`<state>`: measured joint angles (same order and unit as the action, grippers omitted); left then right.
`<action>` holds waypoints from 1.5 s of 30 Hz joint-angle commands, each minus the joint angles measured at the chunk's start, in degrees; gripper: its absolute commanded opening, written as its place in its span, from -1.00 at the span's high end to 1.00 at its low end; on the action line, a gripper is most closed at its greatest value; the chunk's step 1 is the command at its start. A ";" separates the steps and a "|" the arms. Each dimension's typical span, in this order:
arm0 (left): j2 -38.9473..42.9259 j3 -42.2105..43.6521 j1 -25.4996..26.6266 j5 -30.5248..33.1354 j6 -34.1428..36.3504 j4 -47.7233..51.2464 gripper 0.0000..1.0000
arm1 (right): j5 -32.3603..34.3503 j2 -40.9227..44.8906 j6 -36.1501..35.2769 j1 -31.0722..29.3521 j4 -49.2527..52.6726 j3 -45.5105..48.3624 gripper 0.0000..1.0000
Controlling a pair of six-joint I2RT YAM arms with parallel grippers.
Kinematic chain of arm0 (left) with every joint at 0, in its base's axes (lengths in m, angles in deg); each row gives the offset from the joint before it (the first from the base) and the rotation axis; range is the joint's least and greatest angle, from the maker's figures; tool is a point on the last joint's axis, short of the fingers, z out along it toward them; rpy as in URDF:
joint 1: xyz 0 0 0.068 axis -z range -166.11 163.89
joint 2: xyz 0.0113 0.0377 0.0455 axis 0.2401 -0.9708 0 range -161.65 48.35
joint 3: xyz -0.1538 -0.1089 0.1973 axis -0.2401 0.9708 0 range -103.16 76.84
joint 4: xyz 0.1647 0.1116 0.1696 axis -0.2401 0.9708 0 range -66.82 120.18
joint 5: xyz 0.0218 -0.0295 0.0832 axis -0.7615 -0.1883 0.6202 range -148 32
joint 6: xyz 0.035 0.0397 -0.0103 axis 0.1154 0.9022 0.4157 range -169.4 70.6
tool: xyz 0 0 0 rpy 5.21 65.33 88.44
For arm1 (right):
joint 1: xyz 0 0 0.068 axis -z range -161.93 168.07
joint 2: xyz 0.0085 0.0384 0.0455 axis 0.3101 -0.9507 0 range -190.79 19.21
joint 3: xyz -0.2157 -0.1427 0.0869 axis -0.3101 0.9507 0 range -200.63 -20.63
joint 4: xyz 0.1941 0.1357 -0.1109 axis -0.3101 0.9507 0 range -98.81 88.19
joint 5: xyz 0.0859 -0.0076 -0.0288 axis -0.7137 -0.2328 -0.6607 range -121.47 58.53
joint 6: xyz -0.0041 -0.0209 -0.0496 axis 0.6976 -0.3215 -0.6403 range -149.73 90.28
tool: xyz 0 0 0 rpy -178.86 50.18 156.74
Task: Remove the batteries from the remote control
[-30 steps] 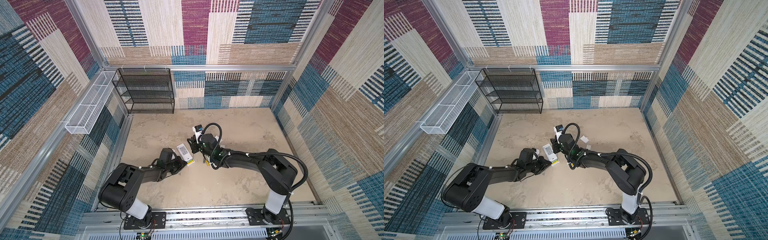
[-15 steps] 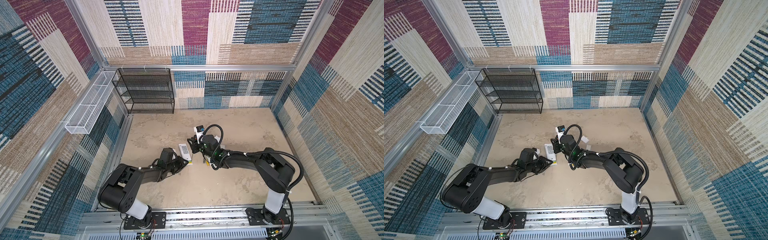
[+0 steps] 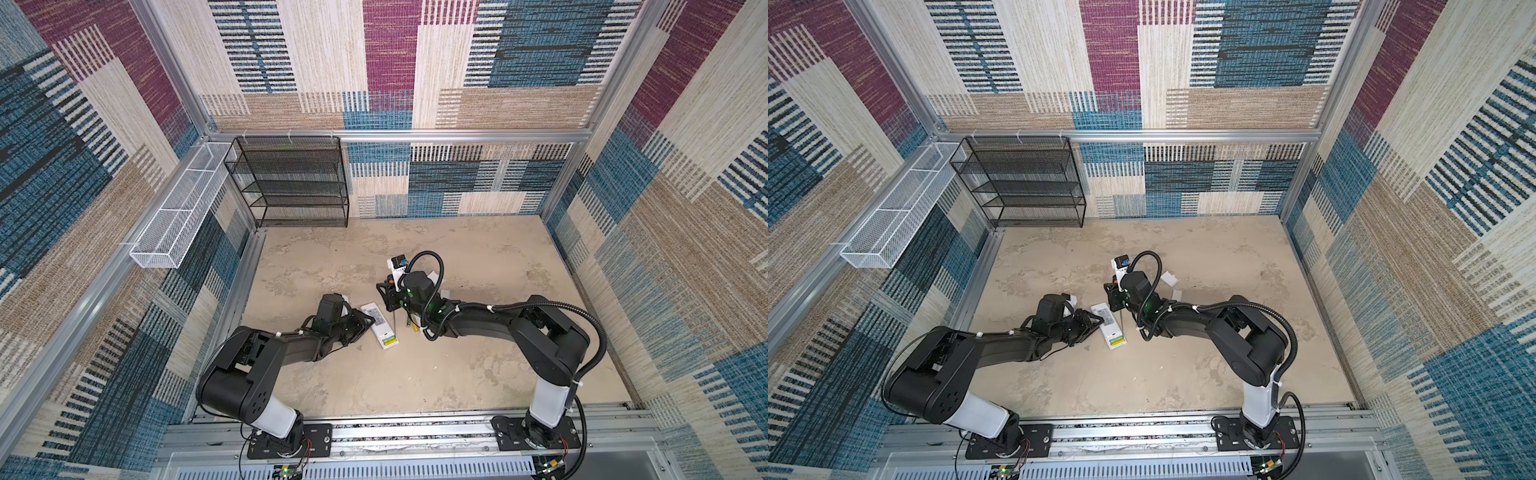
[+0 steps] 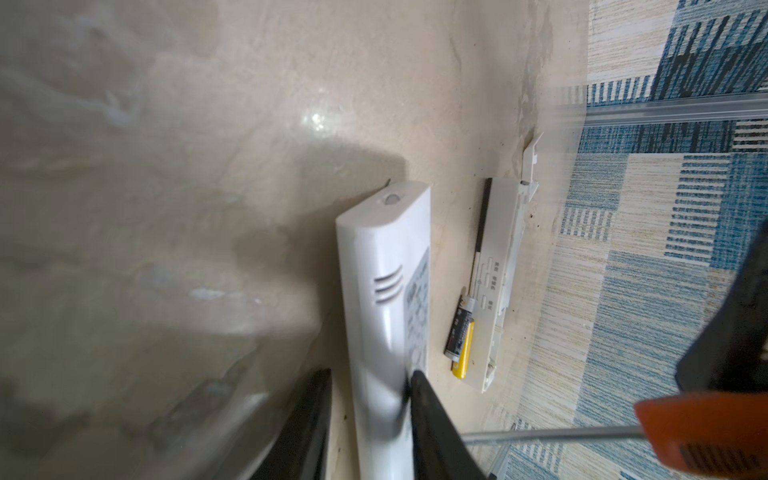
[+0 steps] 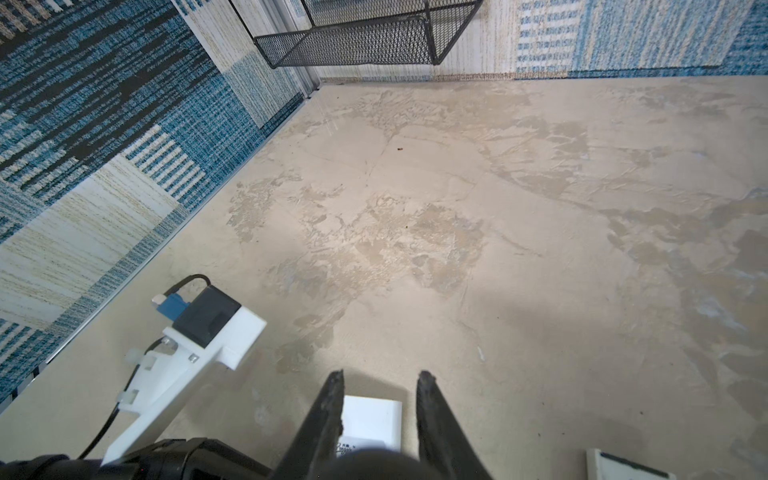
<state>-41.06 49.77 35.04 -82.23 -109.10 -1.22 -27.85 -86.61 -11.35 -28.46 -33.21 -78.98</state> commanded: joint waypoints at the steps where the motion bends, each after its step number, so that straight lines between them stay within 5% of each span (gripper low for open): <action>1: -1.63 0.24 -0.05 -1.72 -1.89 -3.35 0.30 | 1.30 -0.08 -1.08 -0.06 3.57 0.43 1.00; 14: -9.99 2.90 1.57 -6.42 -8.37 -20.79 0.33 | 5.90 0.48 4.88 -0.06 -1.32 3.91 1.00; 28: -9.00 5.68 1.92 -2.17 -9.97 -24.54 1.00 | 7.40 3.65 14.23 0.89 -9.10 7.99 1.00; 39: -7.95 9.33 1.79 1.55 -12.31 -32.23 1.00 | 6.19 5.46 24.36 2.97 -14.92 10.41 1.00; 45: -8.43 9.77 0.47 1.45 -12.08 -35.19 1.00 | 6.90 6.12 21.49 3.02 -15.15 10.95 1.00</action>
<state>-49.32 59.45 36.26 -81.97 -121.45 -33.20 -21.42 -81.34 11.36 -25.40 -44.60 -68.29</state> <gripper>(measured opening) 0.215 0.306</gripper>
